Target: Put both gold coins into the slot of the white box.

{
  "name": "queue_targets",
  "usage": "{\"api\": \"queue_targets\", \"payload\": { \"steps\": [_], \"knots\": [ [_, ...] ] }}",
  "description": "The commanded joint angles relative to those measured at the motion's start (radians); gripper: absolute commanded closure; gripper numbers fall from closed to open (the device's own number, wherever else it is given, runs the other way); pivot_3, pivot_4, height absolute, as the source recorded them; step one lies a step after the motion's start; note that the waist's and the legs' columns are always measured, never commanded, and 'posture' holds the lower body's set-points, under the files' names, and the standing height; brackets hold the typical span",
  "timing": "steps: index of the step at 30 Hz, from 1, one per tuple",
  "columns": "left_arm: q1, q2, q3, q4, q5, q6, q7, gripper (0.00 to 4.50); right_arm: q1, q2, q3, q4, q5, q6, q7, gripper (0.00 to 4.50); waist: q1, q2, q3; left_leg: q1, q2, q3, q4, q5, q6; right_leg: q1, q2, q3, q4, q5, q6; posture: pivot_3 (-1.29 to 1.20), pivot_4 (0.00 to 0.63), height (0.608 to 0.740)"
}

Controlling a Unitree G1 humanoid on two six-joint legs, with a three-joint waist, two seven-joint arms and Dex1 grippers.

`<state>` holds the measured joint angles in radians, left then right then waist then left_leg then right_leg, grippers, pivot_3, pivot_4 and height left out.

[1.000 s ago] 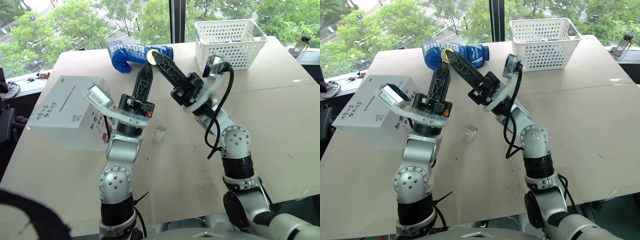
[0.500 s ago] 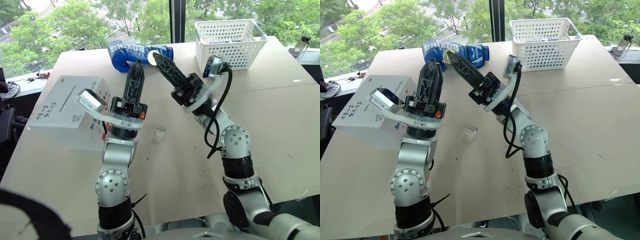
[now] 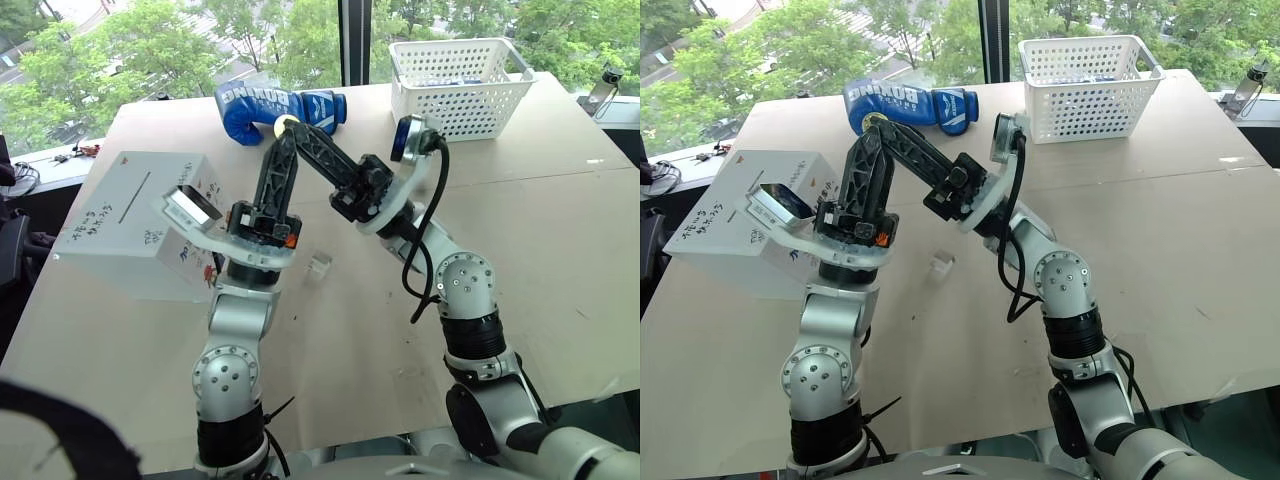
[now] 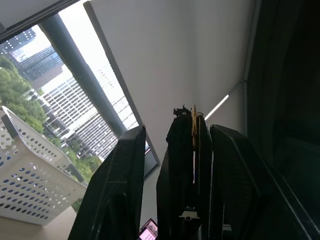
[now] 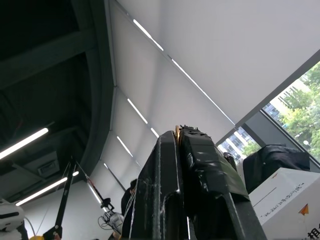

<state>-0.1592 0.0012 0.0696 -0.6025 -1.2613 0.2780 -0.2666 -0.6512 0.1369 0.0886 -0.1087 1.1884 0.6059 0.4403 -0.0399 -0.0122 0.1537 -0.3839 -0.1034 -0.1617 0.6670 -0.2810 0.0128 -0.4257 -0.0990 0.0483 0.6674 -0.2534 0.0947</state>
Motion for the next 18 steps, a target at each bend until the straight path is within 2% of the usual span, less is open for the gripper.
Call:
{"api": "queue_targets", "payload": {
  "steps": [1, 2, 3, 14, 16, 18],
  "knots": [
    [0.0, 0.001, -0.008, -0.04, -0.006, -0.005, -0.006, 3.99, -0.026, 0.051, 0.015, -0.057, 0.008, 0.009, 0.022, 4.5, 0.0, 0.0, 0.0, 0.0, 0.0, 0.0, 0.0, 0.0, 0.0, 0.0, 0.0, 0.0, 0.0, 0.0, 0.0, 0.0, 0.15, 0.721],
    [-0.001, 0.0, -0.008, -0.04, -0.006, -0.008, -0.006, 4.36, -0.025, 0.05, 0.014, -0.057, 0.007, 0.011, 0.023, 4.5, 0.0, 0.0, 0.0, 0.0, 0.0, 0.0, 0.0, 0.0, 0.0, 0.0, 0.0, 0.0, 0.0, 0.0, 0.0, 0.0, 0.15, 0.721],
    [-0.001, -0.001, -0.008, -0.041, -0.005, -0.01, -0.006, 4.47, -0.024, 0.05, 0.013, -0.057, 0.006, 0.012, 0.024, 4.5, 0.0, 0.0, 0.0, 0.0, 0.0, 0.0, 0.0, 0.0, 0.0, 0.0, 0.0, 0.0, 0.0, 0.0, 0.0, 0.0, 0.15, 0.721],
    [-0.009, -0.002, -0.015, -0.046, 0.005, -0.017, 0.003, 4.47, -0.024, 0.026, 0.021, -0.056, 0.041, 0.077, 0.04, 4.5, 0.0, 0.0, 0.0, 0.0, 0.0, 0.0, -0.001, 0.0, 0.0, 0.0, 0.0, 0.0, -0.001, 0.0, 0.0, 0.0, 0.15, 0.721],
    [-0.014, 0.002, -0.012, -0.039, 0.011, -0.016, 0.011, 4.5, -0.025, 0.019, 0.019, -0.054, 0.077, 0.118, 0.044, 3.86, 0.0, 0.0, 0.0, 0.0, 0.0, 0.0, -0.001, 0.0, 0.0, 0.0, 0.0, 0.0, -0.001, 0.0, 0.0, 0.0, 0.15, 0.721],
    [-0.02, 0.004, -0.004, -0.035, 0.009, -0.019, 0.013, 4.5, -0.024, 0.025, 0.011, -0.054, 0.075, 0.116, 0.039, 3.0, 0.0, 0.0, 0.0, 0.0, 0.0, 0.0, -0.001, 0.0, 0.0, 0.0, 0.0, 0.0, -0.002, 0.0, 0.0, 0.0, 0.15, 0.721]
  ]
}}
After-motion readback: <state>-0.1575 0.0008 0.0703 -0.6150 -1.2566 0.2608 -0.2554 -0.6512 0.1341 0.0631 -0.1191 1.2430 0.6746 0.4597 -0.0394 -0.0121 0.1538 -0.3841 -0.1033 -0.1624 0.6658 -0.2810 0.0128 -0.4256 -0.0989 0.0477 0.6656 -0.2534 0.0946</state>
